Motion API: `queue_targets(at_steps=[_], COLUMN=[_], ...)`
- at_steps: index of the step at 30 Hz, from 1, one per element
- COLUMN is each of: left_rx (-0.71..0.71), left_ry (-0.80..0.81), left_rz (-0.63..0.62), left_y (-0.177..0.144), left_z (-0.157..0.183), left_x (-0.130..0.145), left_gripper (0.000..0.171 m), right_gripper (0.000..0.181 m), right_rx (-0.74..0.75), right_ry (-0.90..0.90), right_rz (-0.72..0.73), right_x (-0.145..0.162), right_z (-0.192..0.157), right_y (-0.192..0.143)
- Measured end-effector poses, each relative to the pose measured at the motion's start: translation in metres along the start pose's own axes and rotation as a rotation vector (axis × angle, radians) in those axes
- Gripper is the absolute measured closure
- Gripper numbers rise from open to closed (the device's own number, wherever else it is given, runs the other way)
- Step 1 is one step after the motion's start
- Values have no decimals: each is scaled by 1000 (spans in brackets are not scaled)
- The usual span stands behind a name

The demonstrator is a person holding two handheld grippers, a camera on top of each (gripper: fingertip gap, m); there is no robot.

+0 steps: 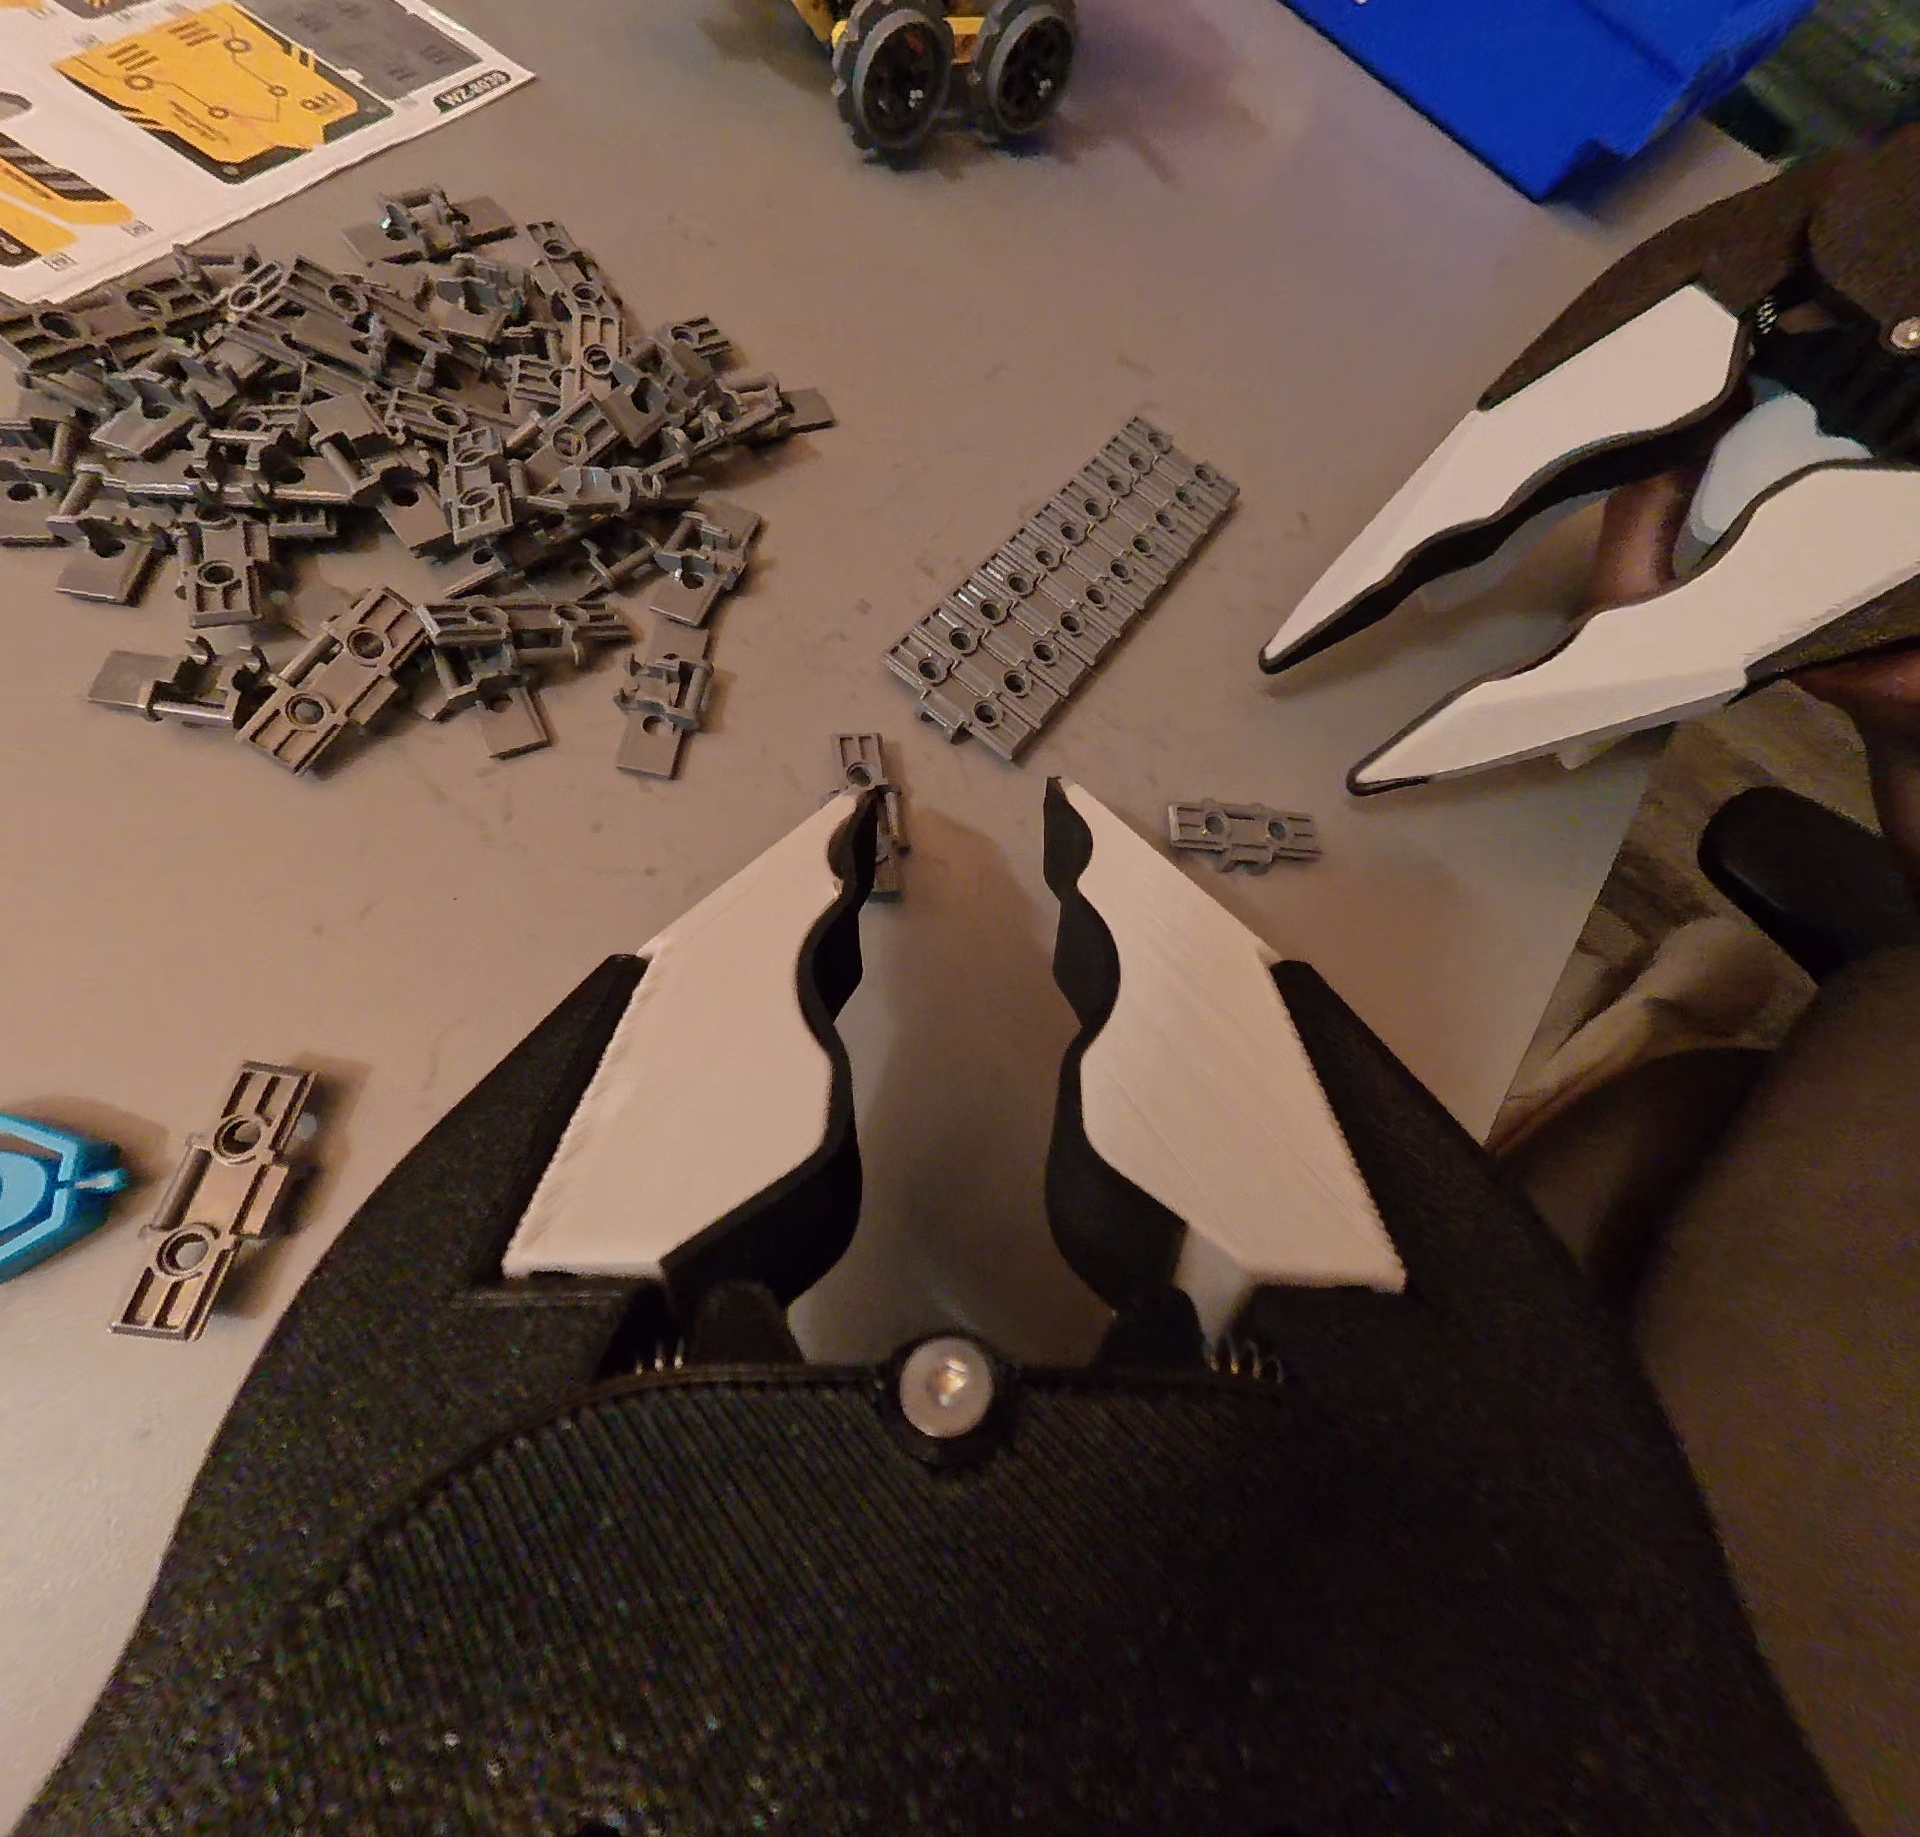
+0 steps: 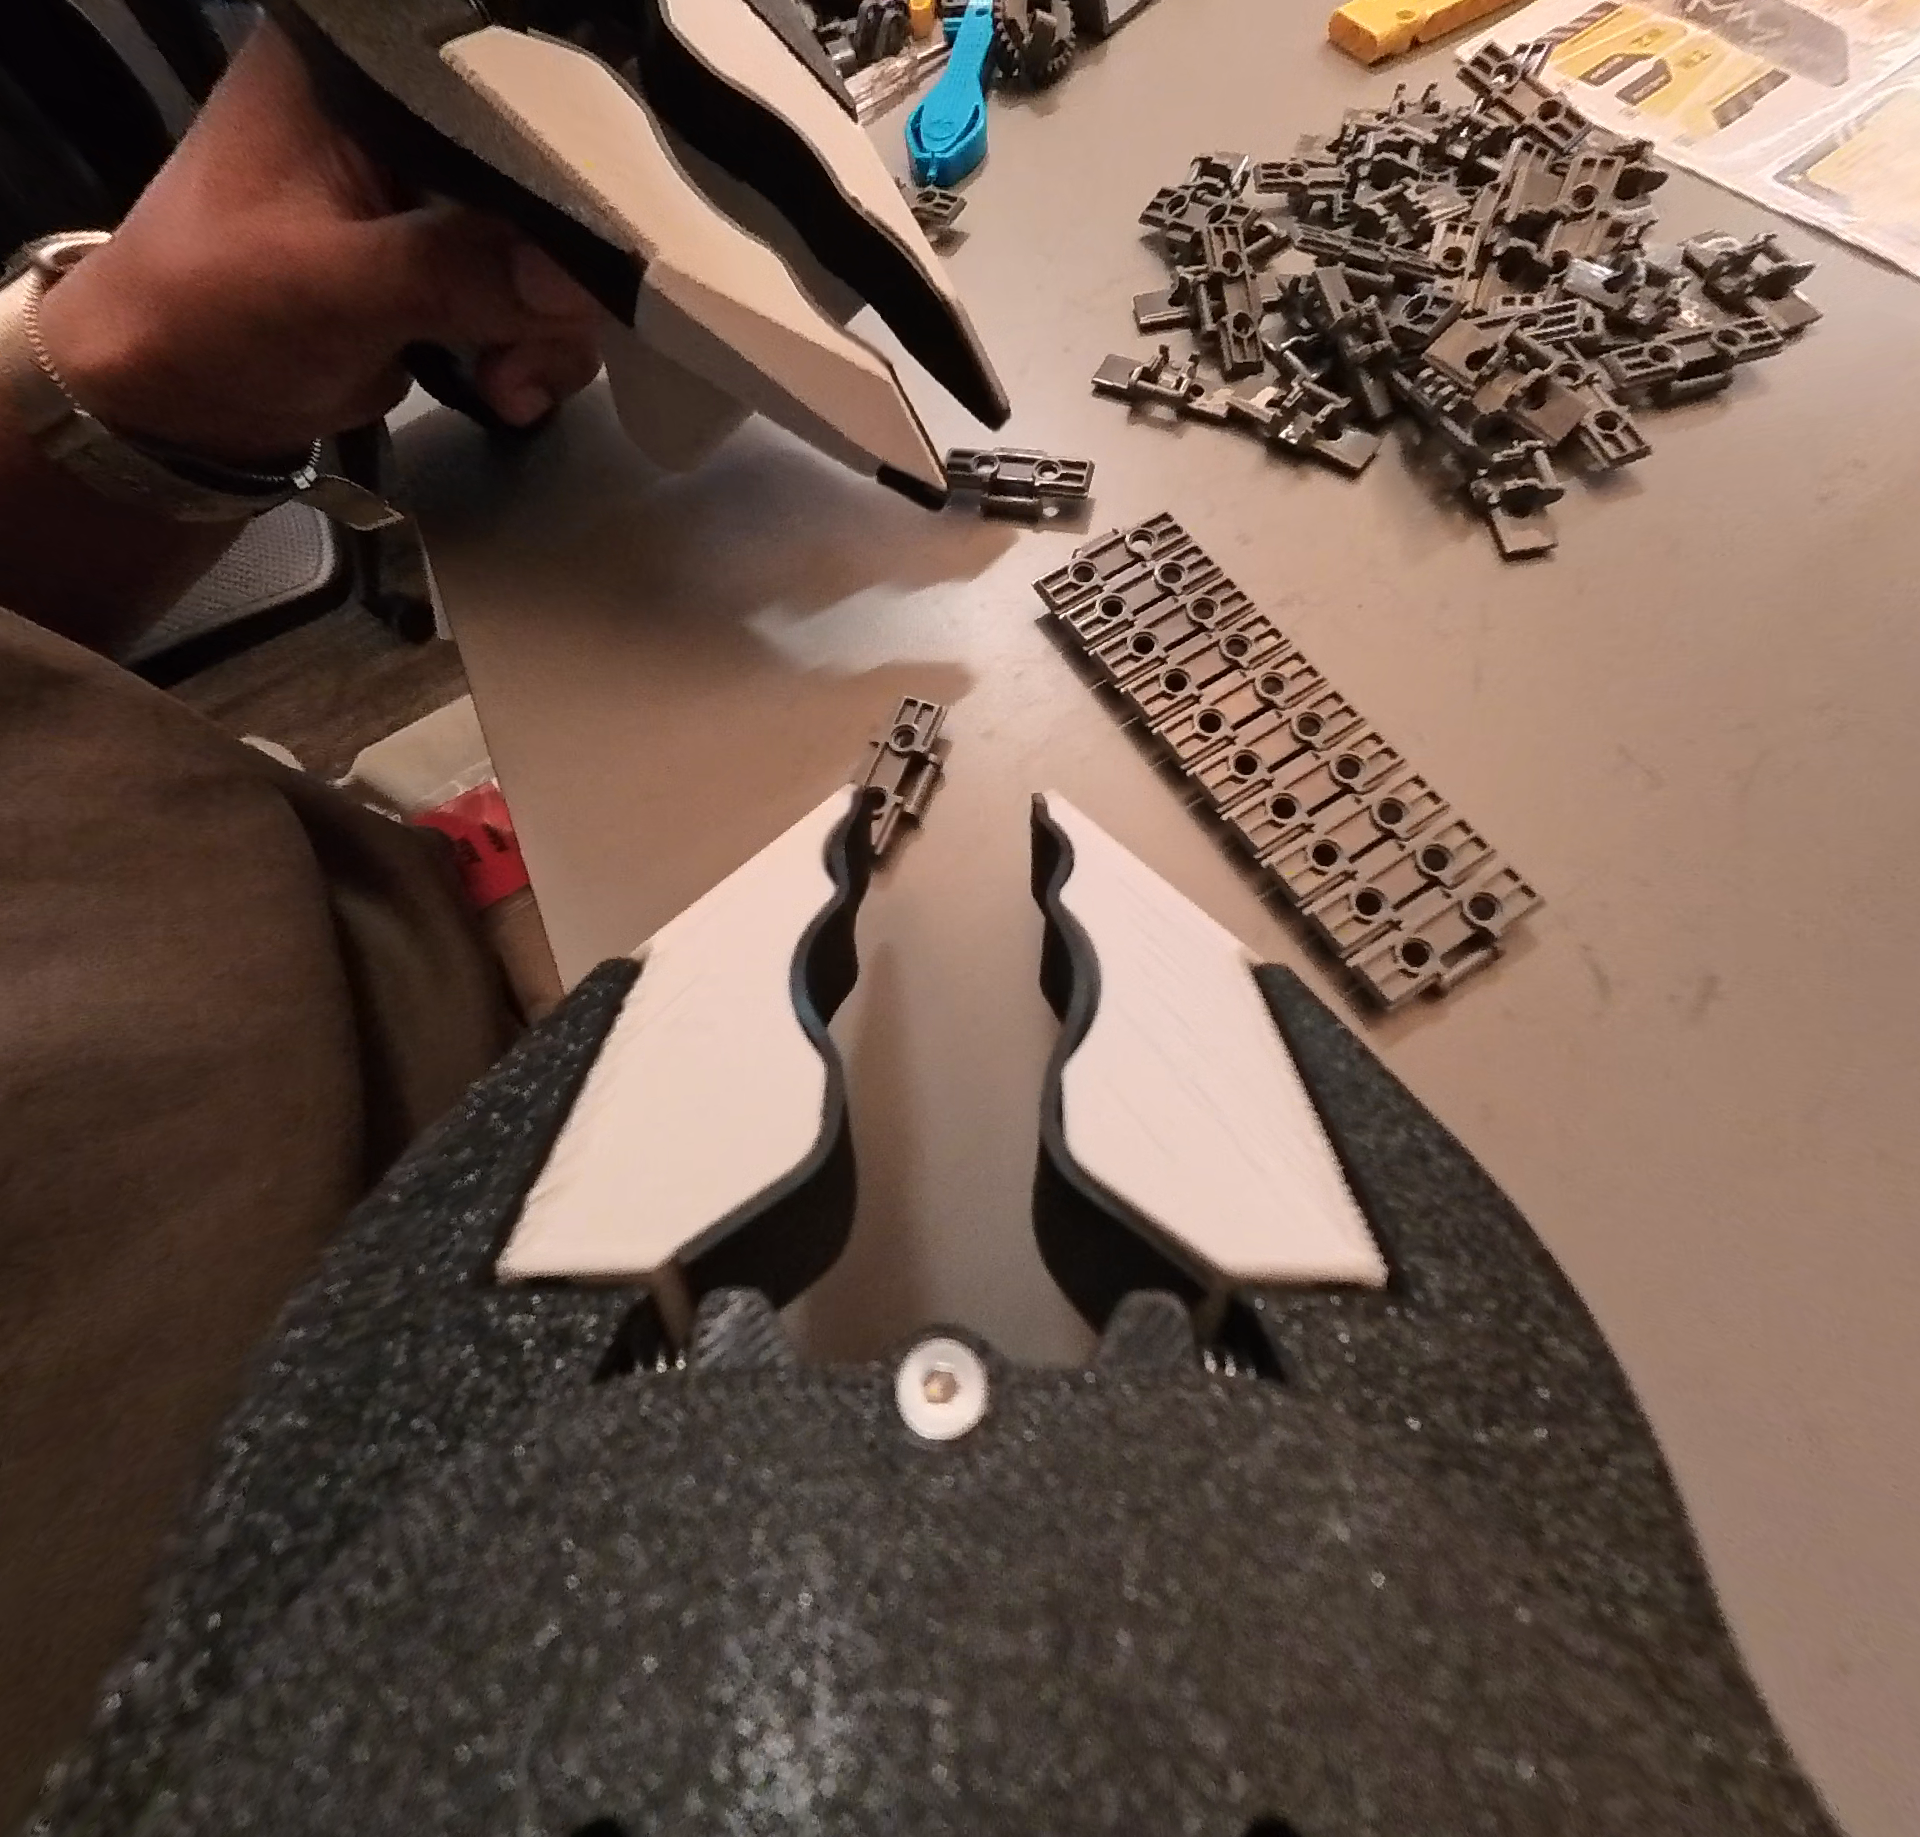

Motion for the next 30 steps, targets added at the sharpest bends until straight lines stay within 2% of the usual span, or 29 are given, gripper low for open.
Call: queue_targets(at_steps=[9, 15, 19, 25, 28, 30], left_rx=[-23, -22, 101, -55, -19, -20], left_ry=[31, 7, 19, 172, 173, 192], left_rz=[-23, 11, 18, 33, 26, 57], left_y=[2, -2, -4, 4, 14, 18], left_z=[0, 0, 20, -18, -20, -23], left_x=[3, -2, -17, -47, -47, -49], left_gripper=[141, 132, 128, 122, 120, 121], right_gripper=[157, 156, 157, 157, 162, 162], right_rx=[43, 38, 85, 156, 146, 124], right_ry=[-47, -10, -15, 23, 24, 36], right_rz=[-56, 25, 74, 196, 269, 236], right_x=[7, -3, -13, -39, -41, -34], right_z=[1, 7, 31, 80, 90, 90], right_y=[5, -4, -18, -34, -32, -29])
Point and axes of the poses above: each gripper's, where its closed fingertips meet, y out along the fingers, x out of its underside, z = x × y across the jaws, the point moved 1 cm from there along -y, back along the fingers, and after that the axes turned 4 degrees about z, right-handed, at the moved point
